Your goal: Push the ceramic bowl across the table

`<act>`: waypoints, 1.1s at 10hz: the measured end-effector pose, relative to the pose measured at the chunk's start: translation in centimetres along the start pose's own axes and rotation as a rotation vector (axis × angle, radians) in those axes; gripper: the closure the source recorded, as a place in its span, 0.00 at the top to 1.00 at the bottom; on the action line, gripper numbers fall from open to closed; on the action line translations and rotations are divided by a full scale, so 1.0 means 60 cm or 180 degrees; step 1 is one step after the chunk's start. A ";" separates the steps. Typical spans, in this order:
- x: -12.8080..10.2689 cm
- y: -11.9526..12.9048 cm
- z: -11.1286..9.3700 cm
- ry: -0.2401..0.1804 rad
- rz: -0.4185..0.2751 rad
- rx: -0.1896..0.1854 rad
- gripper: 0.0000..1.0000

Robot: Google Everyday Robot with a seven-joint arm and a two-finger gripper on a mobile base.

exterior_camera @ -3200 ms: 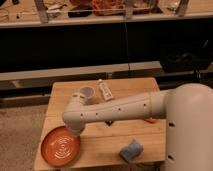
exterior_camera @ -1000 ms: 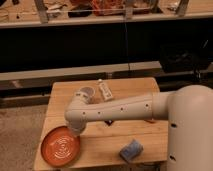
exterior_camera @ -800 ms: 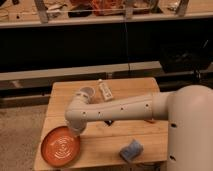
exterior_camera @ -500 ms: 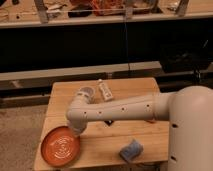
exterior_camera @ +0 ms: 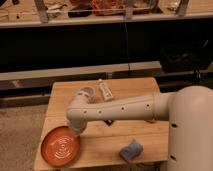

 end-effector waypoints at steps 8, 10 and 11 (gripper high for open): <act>0.010 0.001 0.000 -0.0059 0.0050 -0.0003 0.02; 0.011 0.001 0.000 -0.0073 0.0057 -0.0005 0.02; 0.012 0.002 0.000 -0.0082 0.0063 -0.0007 0.02</act>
